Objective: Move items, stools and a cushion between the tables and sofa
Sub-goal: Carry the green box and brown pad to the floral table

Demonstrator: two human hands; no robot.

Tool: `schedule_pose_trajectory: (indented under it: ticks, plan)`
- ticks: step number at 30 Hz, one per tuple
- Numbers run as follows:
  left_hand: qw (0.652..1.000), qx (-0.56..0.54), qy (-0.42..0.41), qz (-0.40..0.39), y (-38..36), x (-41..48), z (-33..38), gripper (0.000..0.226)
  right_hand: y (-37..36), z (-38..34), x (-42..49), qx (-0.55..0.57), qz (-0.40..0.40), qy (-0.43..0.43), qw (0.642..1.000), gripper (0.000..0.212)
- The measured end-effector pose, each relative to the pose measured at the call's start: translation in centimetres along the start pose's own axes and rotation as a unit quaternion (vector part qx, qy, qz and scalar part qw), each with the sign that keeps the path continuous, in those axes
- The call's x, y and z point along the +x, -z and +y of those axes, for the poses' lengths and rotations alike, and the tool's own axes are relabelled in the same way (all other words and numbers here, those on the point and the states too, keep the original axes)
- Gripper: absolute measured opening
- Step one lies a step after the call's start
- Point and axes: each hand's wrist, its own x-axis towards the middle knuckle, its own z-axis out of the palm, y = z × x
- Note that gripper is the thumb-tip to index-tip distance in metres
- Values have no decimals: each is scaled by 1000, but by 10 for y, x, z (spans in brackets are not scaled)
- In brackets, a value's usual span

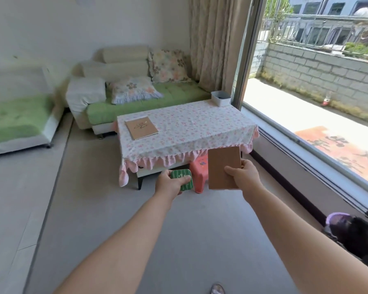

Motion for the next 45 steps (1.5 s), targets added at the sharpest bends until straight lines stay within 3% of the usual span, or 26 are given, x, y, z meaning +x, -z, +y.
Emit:
schedule_pose_trajectory:
  ticks: [17,23,29,37,45]
  plan:
    - [995,-20,10,97,-46,196,81,28,-55,-65,233,-26,-85,-12,996,36]
    - [991,-32,29,123,-36,272,87,26,-110,-75,299,-42,-119,-12,992,31]
    - [990,-34,43,127,-16,365,97,37,-170,-88,370,-74,-112,-9,991,34]
    - [991,-32,45,123,28,493,134,33,-264,-124,464,-97,-118,-10,988,34]
    - [988,-45,77,122,48,569,135,34,-319,-134,527,-123,-126,-33,984,29]
